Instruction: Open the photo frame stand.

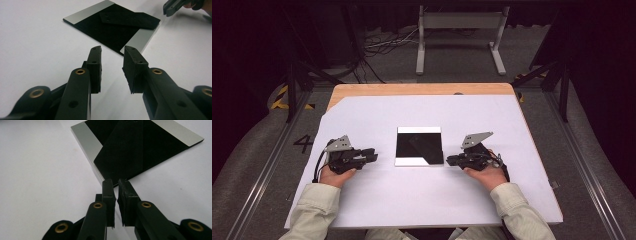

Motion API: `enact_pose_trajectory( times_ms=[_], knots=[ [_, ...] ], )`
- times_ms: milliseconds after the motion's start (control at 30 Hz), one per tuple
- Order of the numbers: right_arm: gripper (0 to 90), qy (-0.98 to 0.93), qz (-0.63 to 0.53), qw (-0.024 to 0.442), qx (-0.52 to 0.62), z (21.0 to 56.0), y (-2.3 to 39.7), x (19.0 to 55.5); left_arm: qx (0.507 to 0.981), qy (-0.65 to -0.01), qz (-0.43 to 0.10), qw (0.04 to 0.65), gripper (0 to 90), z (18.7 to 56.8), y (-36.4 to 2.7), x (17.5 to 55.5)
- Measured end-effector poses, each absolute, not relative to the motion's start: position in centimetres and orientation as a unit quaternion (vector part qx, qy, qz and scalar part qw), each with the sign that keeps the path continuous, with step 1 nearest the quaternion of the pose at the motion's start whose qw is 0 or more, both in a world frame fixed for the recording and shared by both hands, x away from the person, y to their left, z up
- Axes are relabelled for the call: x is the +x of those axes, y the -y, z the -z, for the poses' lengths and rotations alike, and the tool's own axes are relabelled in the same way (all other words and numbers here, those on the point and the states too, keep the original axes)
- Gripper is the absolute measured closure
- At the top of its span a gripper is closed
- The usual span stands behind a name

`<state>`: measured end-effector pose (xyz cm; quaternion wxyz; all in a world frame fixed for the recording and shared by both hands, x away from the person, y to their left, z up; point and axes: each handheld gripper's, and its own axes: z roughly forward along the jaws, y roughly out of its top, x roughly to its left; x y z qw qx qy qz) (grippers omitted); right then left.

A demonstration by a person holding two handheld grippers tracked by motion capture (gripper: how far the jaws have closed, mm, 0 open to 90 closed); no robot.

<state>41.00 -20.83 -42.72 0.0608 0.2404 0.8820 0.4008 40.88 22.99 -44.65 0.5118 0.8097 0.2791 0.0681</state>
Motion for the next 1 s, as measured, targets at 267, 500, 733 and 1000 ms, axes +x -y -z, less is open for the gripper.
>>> enact_pose_trajectory(
  times_ms=[267, 500, 733, 1000],
  knots=[
    [83.5, -0.887, -0.381, 0.056, 0.256, 42.8, 20.2, 41.0, 0.806, -0.283, -0.062, 0.516, 68.8, 44.7, -23.1, 40.9],
    [83.5, -0.897, -0.354, 0.047, 0.262, 43.2, 19.6, 41.0, 0.806, -0.283, -0.062, 0.517, 68.7, 44.8, -23.1, 41.0],
    [85.0, -0.902, -0.334, 0.037, 0.272, 43.1, 19.0, 41.1, 0.808, -0.284, -0.059, 0.512, 68.7, 44.8, -23.0, 41.0],
    [86.6, -0.906, -0.309, 0.033, 0.288, 43.0, 18.4, 41.4, 0.808, -0.283, -0.058, 0.513, 68.4, 44.9, -23.0, 41.1]
  ],
)
